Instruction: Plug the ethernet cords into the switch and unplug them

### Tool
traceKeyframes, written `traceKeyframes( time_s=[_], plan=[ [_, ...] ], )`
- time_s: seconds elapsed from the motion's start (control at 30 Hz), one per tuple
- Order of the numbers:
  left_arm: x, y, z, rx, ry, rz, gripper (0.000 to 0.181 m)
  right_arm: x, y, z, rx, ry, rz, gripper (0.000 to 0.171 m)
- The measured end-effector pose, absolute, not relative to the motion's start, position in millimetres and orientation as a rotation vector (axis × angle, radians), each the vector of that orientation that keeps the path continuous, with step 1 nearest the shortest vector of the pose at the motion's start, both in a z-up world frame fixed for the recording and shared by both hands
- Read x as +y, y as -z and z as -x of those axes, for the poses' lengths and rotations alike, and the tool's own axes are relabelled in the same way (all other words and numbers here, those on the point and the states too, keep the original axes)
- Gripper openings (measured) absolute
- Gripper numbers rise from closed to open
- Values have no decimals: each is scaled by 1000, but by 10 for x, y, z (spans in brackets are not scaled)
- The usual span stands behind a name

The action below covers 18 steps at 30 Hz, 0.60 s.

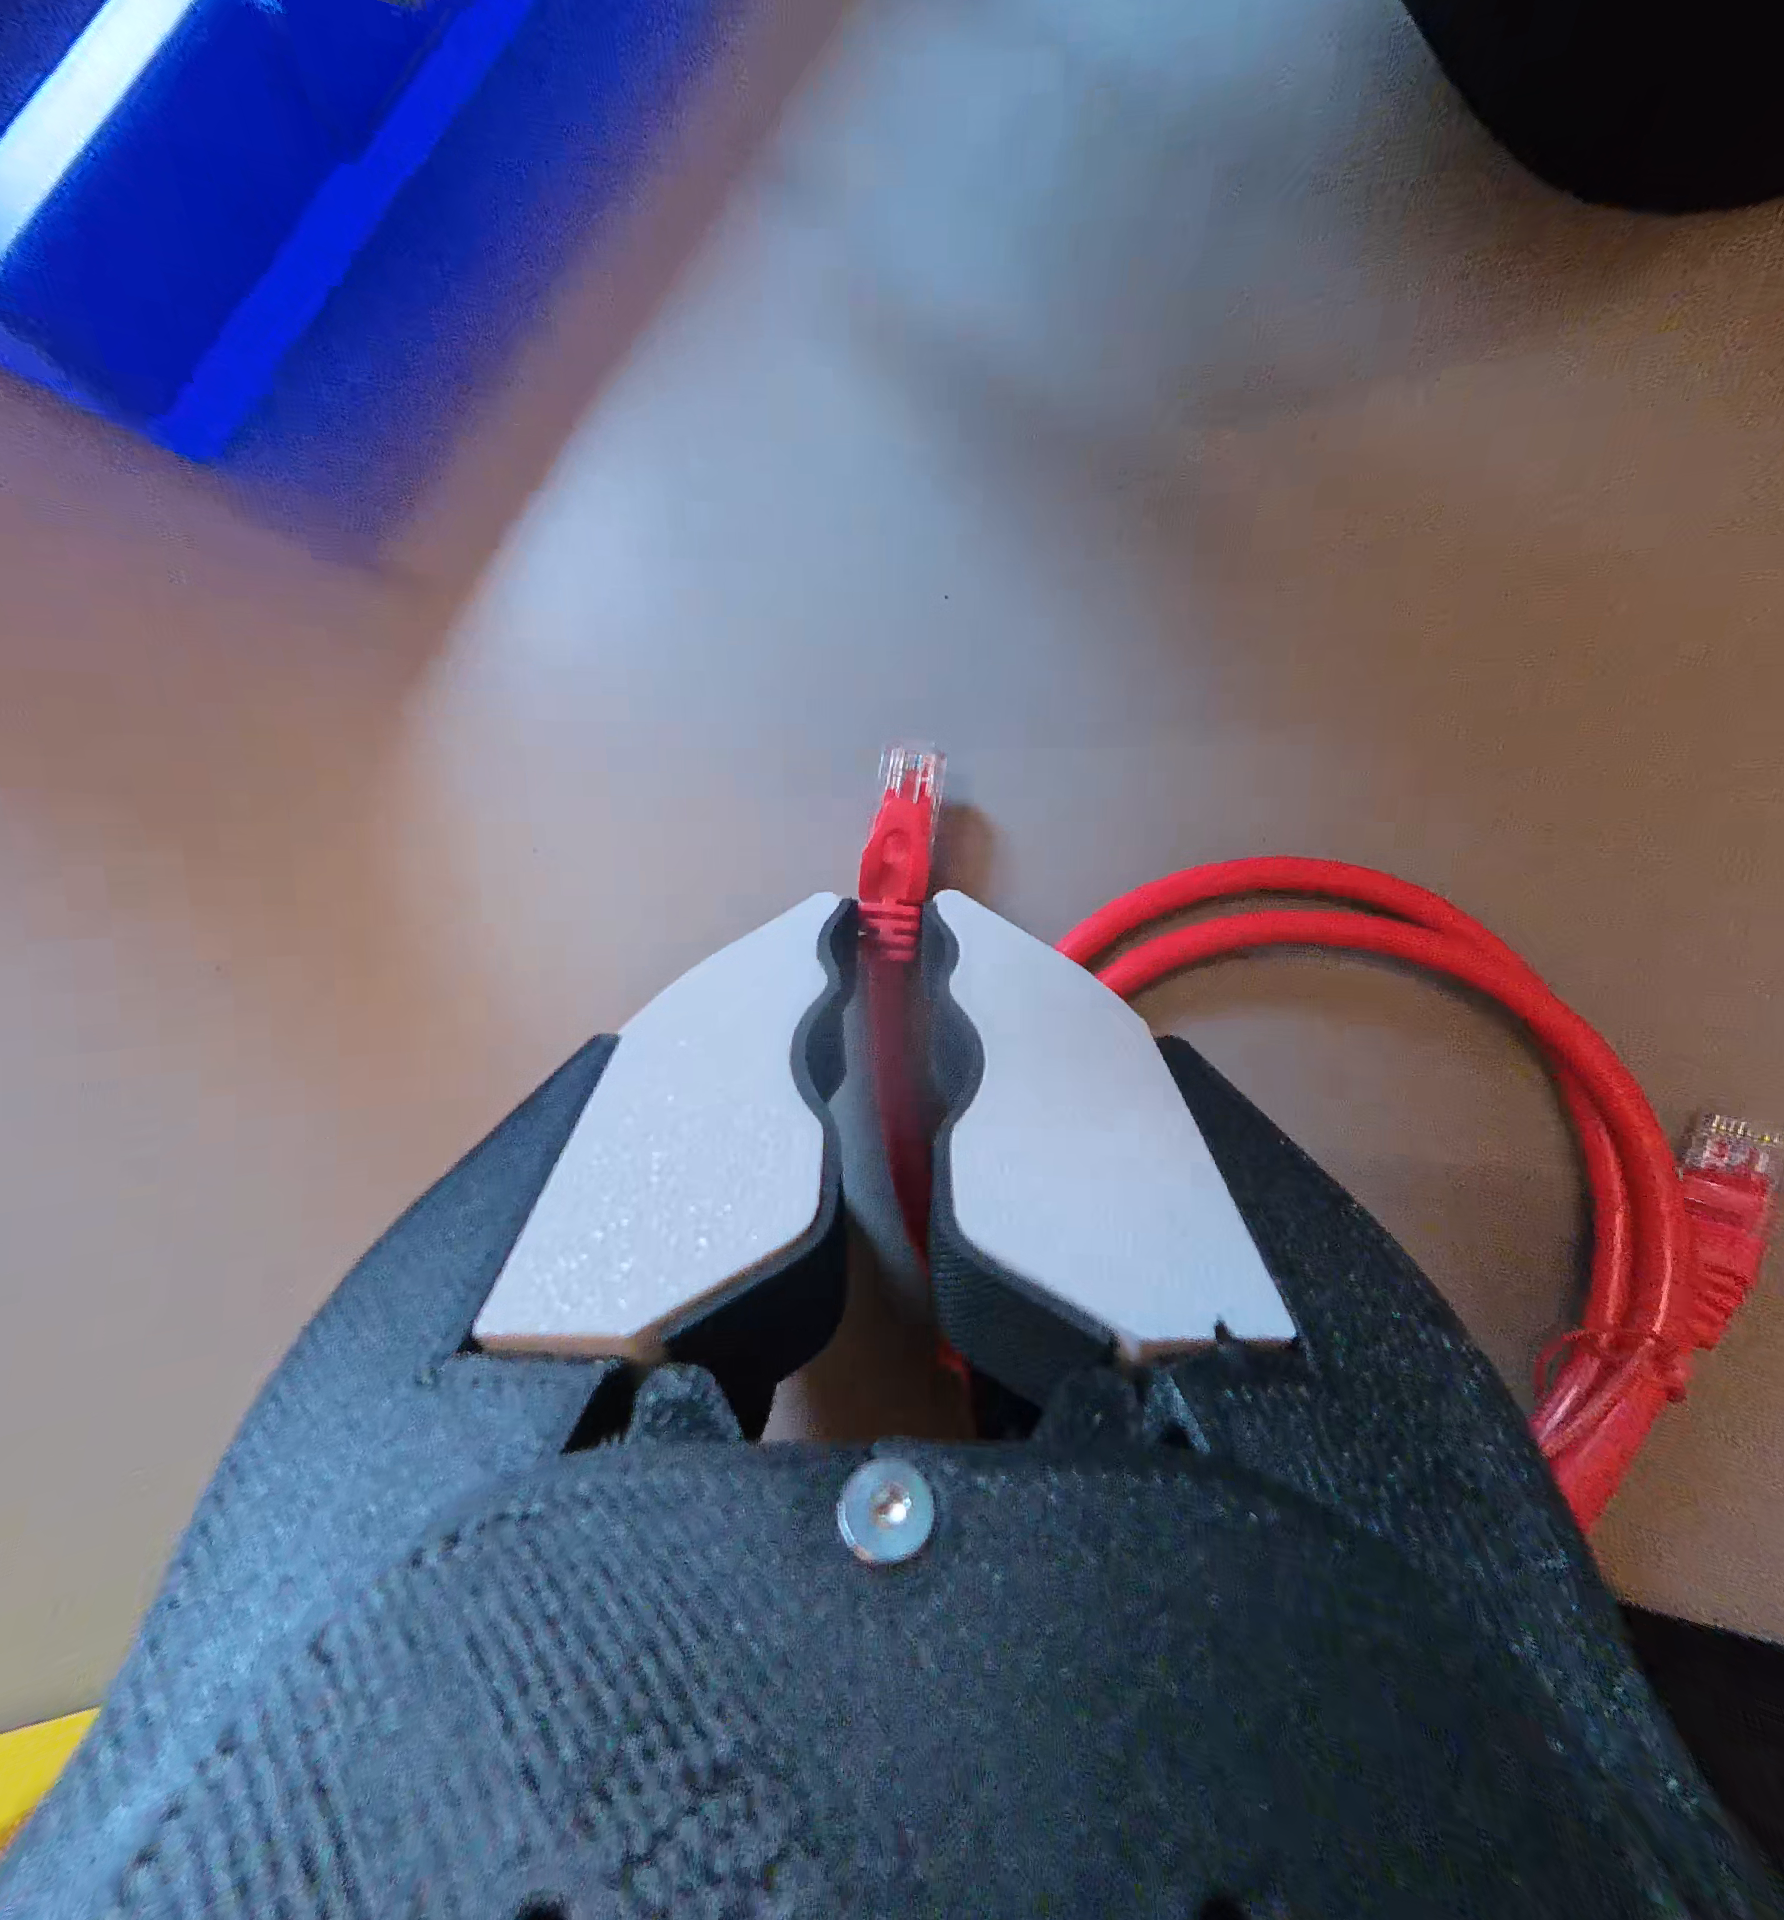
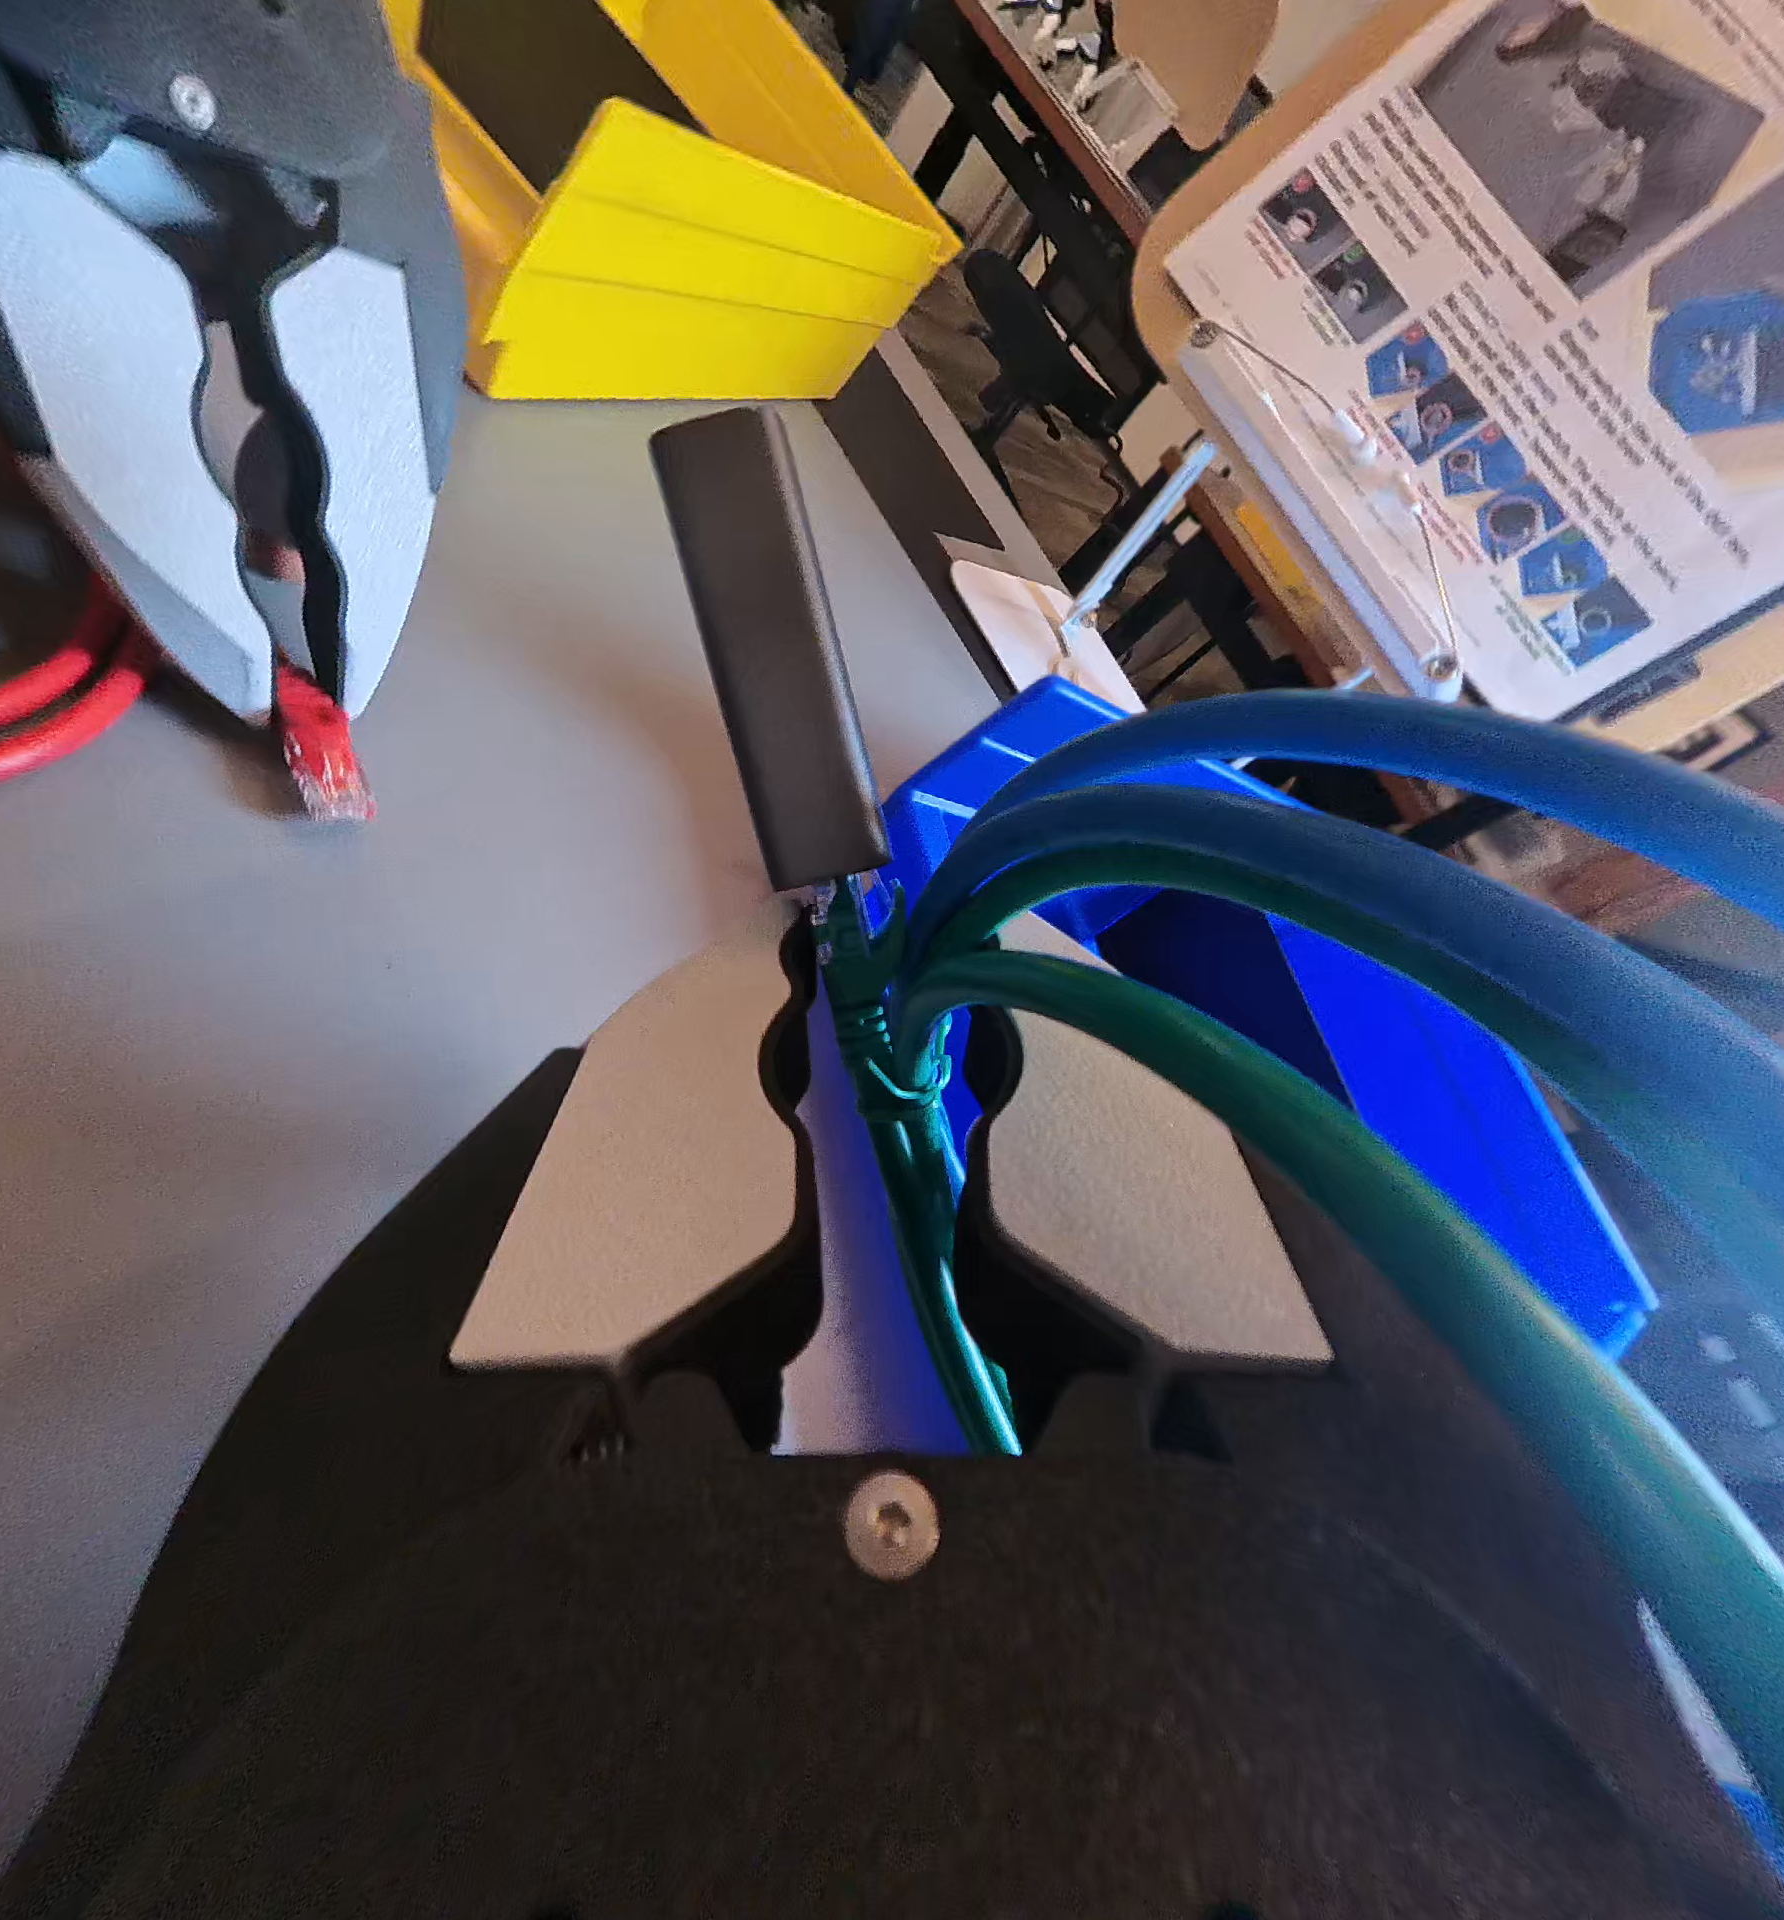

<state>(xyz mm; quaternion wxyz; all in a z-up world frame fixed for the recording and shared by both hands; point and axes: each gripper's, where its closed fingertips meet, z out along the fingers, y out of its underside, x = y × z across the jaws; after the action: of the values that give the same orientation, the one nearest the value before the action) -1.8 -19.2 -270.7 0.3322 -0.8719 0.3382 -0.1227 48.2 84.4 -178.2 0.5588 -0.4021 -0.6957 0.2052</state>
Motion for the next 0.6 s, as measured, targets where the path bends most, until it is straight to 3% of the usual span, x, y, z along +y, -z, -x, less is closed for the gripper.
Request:
traceKeyframes(
  time_s=[0.3,0.6],
  plan=[
    [-225,2291,123,747,444,2210,12,603,1887,-454,-1727,-258,591,25],
    [-256,2409,104,710,486,2292,11,460,2114,-366,-1787,-1,377,24]
  ],
)
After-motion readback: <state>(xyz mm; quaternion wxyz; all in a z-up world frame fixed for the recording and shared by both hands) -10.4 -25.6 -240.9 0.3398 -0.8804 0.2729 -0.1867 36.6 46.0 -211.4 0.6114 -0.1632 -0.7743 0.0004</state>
